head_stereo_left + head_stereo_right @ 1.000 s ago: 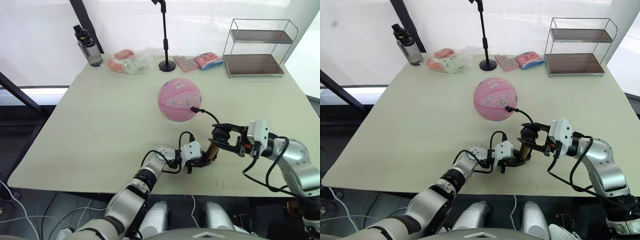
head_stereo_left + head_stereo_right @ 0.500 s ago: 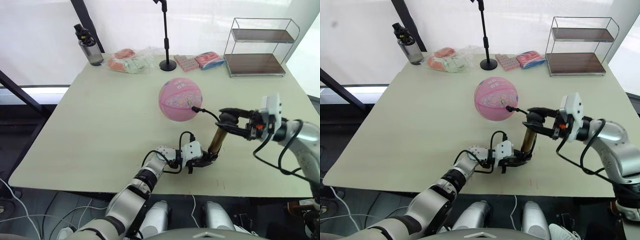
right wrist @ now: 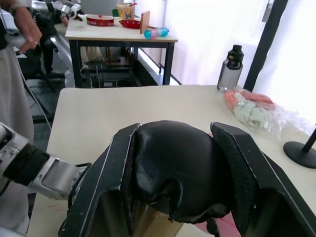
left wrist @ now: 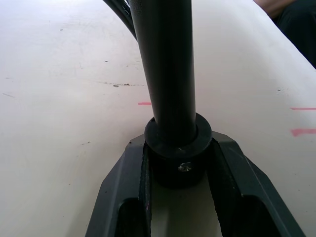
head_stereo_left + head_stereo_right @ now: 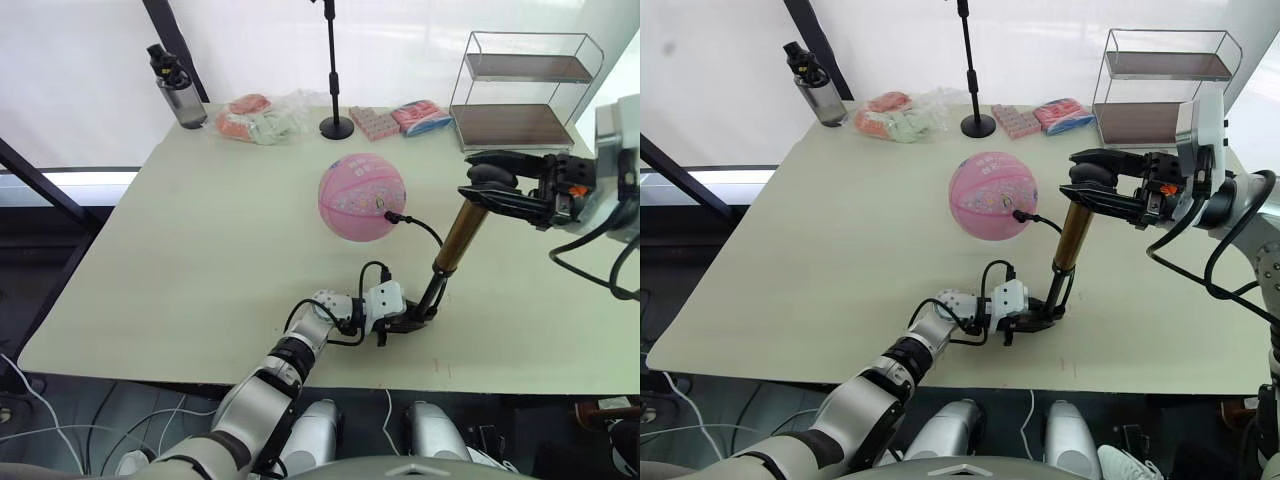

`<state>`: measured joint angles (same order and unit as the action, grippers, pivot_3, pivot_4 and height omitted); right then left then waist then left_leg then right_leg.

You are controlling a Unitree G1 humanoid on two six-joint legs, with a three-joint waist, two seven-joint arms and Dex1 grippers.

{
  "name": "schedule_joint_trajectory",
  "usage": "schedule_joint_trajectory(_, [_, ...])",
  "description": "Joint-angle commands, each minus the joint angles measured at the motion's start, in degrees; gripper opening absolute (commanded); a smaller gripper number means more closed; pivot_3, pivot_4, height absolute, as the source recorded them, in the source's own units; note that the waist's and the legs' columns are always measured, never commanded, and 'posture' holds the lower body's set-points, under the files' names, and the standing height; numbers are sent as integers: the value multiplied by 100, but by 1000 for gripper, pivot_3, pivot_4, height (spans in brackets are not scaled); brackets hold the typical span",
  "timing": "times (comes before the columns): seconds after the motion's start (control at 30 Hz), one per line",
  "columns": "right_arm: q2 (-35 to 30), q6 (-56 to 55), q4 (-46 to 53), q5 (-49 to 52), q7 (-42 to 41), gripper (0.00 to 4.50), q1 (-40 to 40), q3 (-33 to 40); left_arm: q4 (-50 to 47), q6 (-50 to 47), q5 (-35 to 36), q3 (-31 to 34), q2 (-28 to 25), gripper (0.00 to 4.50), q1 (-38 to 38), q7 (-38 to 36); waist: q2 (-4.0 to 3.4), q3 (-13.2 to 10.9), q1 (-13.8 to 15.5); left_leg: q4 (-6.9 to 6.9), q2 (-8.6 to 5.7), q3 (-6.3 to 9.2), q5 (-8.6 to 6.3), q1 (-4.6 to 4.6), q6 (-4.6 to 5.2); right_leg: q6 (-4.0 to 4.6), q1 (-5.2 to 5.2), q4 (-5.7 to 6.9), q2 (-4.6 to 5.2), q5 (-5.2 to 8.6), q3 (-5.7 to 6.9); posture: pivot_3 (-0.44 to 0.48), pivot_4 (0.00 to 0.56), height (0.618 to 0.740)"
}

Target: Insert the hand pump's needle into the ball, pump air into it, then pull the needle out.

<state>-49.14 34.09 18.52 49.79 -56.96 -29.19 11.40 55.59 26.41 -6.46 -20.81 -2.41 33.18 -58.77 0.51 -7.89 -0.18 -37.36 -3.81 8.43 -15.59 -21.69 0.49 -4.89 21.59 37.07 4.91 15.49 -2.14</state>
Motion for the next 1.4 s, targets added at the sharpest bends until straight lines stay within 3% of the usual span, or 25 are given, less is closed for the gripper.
schedule_joint_trajectory(0.03, [44, -276, 264, -218, 125, 1823, 191, 236, 362, -177, -375, -326, -92, 1069, -285, -114, 0, 1, 12, 0, 0, 1, 0, -1, 0, 0, 1, 0, 0, 0, 0, 0, 150, 740])
schedule_joint_trajectory(0.77, [1510, -2080, -286, -1940, 157, 1823, 2222, -1123, 394, -151, -403, -321, -86, 1069, -259, -59, 16, 48, -34, -1, -2, -3, 0, 20, -1, 1, -8, 7, -15, 1, -2, 0, 150, 740])
schedule_joint_trajectory(1.1, [1533, -2727, -570, -2468, 64, 1823, 2238, -1219, 445, -142, -404, -320, -80, 1069, -227, -66, 18, 53, -35, -2, -4, -2, 0, 23, -1, 1, -9, 9, -17, 1, -3, 0, 150, 740])
schedule_joint_trajectory(1.4, [1063, -1907, 151, -1511, -13, 1823, 1655, -607, 445, -149, -391, -312, -78, 1069, -229, -94, 10, 46, -12, -3, -3, -1, 0, 9, -1, 1, -5, 9, -12, 1, -3, 0, 150, 740])
